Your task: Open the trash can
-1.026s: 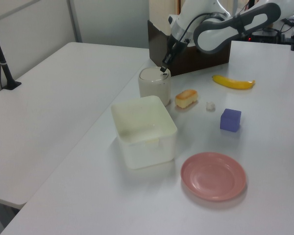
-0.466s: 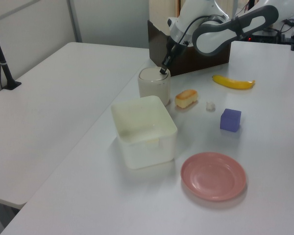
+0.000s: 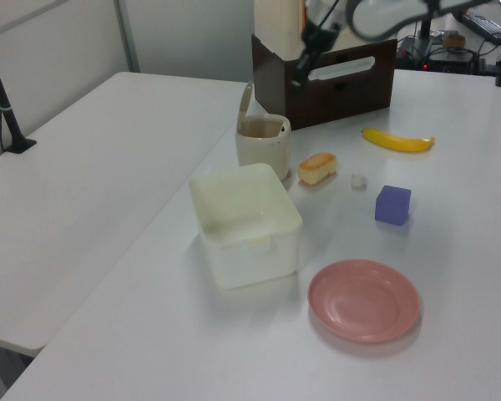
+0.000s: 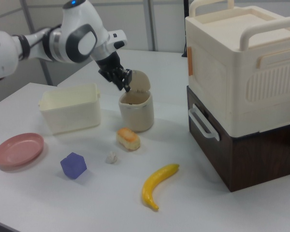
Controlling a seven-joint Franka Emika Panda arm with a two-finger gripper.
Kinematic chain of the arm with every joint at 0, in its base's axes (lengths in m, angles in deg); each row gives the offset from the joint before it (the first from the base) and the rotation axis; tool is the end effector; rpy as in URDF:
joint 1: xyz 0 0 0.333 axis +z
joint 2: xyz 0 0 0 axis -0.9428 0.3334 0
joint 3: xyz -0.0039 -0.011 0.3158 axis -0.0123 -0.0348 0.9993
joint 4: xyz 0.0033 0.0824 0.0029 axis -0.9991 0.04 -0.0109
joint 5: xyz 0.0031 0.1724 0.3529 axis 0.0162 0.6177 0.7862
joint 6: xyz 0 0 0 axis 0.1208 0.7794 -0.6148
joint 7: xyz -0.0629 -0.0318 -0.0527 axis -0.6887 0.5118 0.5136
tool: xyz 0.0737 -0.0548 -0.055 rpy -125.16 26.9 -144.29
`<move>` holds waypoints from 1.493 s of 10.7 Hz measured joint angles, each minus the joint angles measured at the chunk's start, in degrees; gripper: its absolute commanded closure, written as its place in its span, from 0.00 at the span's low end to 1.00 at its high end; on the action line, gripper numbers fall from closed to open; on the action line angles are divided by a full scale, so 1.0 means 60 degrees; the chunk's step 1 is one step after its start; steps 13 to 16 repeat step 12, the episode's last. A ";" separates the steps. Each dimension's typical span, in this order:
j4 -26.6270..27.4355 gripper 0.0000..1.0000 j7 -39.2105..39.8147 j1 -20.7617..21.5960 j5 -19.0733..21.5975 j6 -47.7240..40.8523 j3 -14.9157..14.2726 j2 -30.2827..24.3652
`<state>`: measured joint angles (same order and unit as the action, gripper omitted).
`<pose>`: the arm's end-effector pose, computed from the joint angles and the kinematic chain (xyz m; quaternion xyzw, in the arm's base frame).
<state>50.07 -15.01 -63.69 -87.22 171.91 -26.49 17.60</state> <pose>0.6760 -0.0181 0.5252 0.9814 -0.0288 0.1864 0.0359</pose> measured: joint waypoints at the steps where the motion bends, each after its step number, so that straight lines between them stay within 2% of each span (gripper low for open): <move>1: 0.0038 0.00 0.0000 -0.0082 0.0001 -0.1289 -0.0003 -0.0386; 3: 0.0127 0.00 0.0001 -0.0106 0.0003 -0.3311 0.0026 -0.1005; 6: 0.0294 0.00 0.0002 -0.0092 0.0004 -0.4251 0.0074 -0.1449; 16: 0.0431 0.00 0.0005 -0.0092 0.0004 -0.4377 0.0096 -0.1493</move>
